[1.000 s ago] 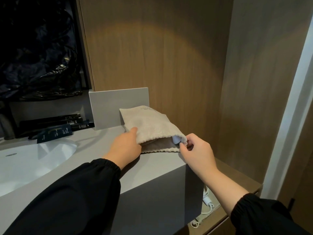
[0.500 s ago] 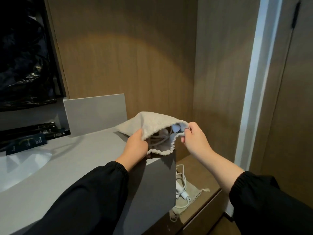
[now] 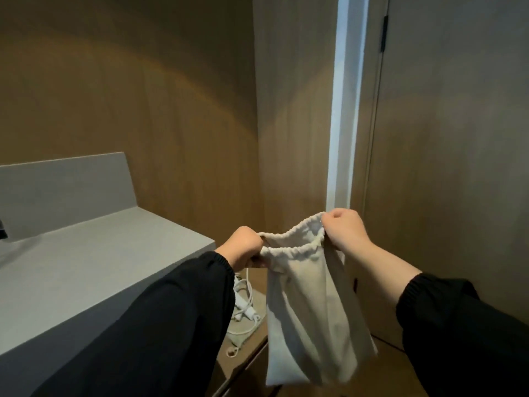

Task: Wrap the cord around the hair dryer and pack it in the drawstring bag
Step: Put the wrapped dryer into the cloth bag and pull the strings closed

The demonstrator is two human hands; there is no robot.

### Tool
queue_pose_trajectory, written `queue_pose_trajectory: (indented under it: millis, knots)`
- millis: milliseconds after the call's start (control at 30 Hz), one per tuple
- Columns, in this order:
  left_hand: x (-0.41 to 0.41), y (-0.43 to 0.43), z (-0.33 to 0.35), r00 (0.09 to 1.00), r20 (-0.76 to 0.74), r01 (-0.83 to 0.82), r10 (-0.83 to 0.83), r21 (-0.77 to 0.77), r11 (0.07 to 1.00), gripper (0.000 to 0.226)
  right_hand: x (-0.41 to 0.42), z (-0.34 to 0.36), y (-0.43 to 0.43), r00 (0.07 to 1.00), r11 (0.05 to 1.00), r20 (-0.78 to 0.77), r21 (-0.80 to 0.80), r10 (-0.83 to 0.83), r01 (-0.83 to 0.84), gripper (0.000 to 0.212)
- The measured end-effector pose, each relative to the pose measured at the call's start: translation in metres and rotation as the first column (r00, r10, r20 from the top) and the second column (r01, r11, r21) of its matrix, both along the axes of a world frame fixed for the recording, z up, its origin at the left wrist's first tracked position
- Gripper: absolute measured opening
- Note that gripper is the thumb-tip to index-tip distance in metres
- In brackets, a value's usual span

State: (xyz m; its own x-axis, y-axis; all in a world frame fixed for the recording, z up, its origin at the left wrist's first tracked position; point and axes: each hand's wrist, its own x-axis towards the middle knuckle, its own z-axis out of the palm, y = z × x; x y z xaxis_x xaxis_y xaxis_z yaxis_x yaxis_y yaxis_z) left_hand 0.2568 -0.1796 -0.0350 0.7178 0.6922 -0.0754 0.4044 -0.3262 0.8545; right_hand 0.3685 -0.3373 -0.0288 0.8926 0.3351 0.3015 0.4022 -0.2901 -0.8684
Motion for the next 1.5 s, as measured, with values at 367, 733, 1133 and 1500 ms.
queue_pose_trajectory:
  millis: [367, 733, 1133, 1500]
  knots:
    - [0.005, -0.022, -0.022, 0.852, -0.497, 0.412, -0.163, 0.446, 0.795, 0.042, 0.035, -0.024, -0.081, 0.983, 0.821, -0.109, -0.541, 0.147, -0.183, 0.015]
    - [-0.009, -0.003, -0.043, 0.980, 0.196, 0.066, -0.012, -0.269, 0.961, 0.022, 0.046, -0.033, -0.076, 0.888, 0.986, -0.437, 0.139, 0.144, -0.092, 0.024]
    - [-0.002, -0.003, -0.018, 0.884, 0.414, -0.122, 0.219, -0.248, 0.961, 0.027, 0.057, -0.030, -0.092, 0.839, 0.786, -0.351, 0.325, -0.415, 0.525, 0.028]
    - [0.013, -0.036, 0.010, 0.877, 0.405, 0.263, -0.259, 0.046, 0.964, 0.031, 0.022, -0.025, -0.050, 0.980, 0.888, 0.151, -0.457, 0.131, -0.049, 0.024]
